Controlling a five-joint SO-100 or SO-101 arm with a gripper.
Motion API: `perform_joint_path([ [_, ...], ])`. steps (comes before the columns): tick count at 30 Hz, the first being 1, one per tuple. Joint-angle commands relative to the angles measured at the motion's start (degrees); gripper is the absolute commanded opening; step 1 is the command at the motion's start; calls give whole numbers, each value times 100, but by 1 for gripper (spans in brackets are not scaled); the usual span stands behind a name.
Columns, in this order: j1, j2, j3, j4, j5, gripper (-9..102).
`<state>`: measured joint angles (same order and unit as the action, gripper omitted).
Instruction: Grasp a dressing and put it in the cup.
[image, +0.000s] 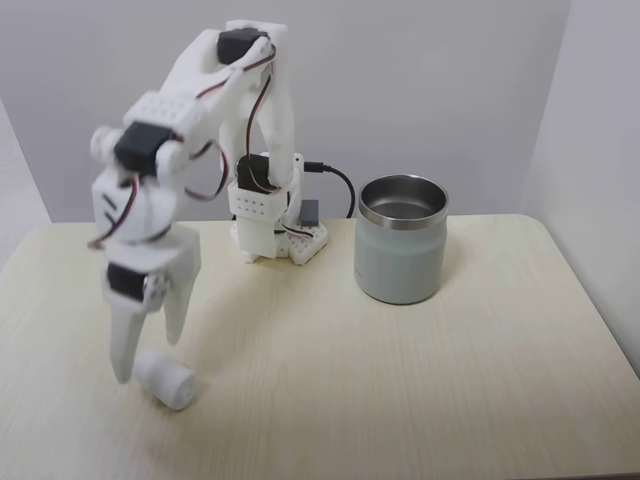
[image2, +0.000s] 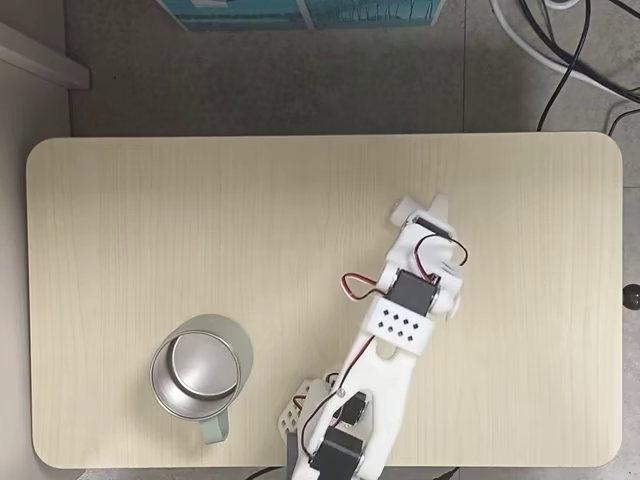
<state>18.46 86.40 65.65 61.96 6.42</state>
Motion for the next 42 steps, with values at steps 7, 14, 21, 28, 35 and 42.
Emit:
perform_joint_path([
  [7, -53, 870, 255, -176, -149, 27],
  [14, -97, 1090, 448, -88, -264, 19],
  [21, -158, 1477, 844, 158, -422, 0],
  [28, -62, 817, 967, 545, -281, 0],
  [35, -141, -457, 2224, 2320, -88, 0],
  [42, -378, -817, 3806, 3867, 88, 0],
])
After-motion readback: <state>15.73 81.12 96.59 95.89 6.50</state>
